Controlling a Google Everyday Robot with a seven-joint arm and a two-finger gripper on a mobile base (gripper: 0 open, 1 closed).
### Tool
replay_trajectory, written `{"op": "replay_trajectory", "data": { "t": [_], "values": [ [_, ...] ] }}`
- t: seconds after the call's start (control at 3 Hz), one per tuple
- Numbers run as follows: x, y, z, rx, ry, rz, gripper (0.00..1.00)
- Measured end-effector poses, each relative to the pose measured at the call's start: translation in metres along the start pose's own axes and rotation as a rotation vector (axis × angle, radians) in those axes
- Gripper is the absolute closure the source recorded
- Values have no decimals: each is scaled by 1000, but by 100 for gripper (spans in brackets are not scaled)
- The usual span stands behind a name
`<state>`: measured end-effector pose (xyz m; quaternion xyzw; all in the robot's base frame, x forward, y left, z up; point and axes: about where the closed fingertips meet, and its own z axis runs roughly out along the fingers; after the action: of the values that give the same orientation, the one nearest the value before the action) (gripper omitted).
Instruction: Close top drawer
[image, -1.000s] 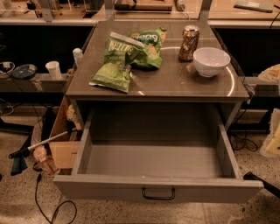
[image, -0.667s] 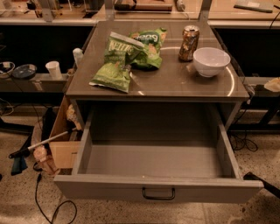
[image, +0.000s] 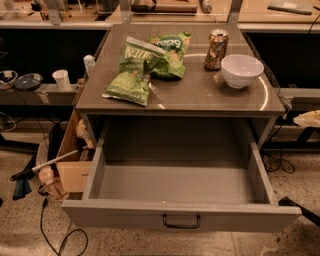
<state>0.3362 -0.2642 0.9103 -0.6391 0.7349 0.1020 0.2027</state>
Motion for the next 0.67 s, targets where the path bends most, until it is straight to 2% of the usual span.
{"op": "replay_trajectory", "data": {
  "t": [0.33,0.67],
  "values": [
    [-3,24,10,-51,-43,-18,0],
    [-12,55,35,-96,-36,-16,0]
  ]
}}
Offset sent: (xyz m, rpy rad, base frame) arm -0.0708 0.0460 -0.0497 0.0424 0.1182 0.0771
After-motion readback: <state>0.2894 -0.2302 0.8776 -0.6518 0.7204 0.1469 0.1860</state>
